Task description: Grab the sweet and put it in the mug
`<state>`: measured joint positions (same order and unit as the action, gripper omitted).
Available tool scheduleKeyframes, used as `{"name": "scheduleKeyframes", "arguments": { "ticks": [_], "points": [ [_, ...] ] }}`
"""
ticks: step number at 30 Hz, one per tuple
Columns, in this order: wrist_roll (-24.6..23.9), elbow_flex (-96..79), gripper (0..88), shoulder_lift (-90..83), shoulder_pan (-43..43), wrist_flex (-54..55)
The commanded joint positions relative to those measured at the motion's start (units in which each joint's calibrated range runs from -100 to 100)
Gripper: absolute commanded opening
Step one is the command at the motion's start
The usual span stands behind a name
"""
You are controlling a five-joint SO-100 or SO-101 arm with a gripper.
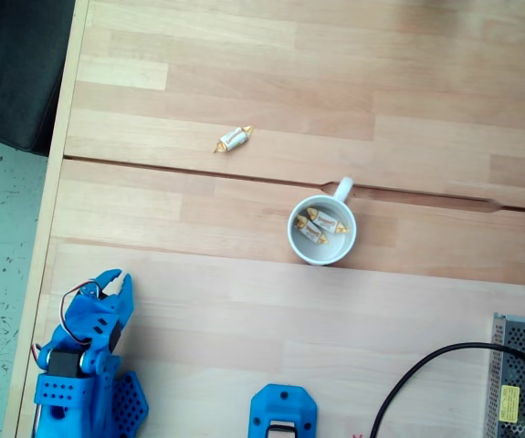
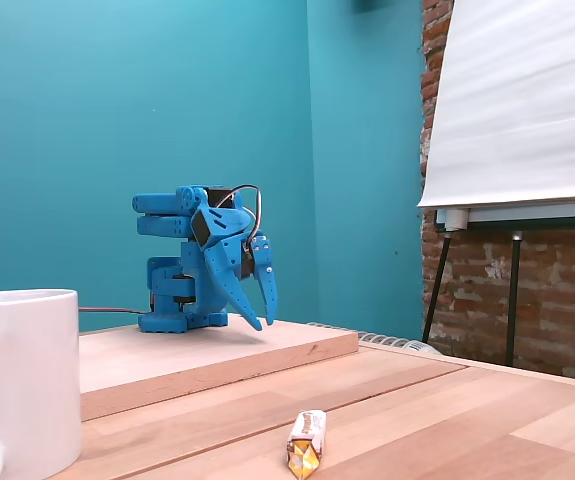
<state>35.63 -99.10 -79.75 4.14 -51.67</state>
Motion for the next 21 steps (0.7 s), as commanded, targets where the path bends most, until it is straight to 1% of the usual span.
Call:
{"name": "scheduleKeyframes", "arguments": {
  "ticks": [1, 21],
  "points": [
    [0.1, -0.9, 3.7, -0.46, 0.66, -0.19],
    [0.1, -0.9, 3.5, -0.2, 0.22, -0.19]
  ]
}}
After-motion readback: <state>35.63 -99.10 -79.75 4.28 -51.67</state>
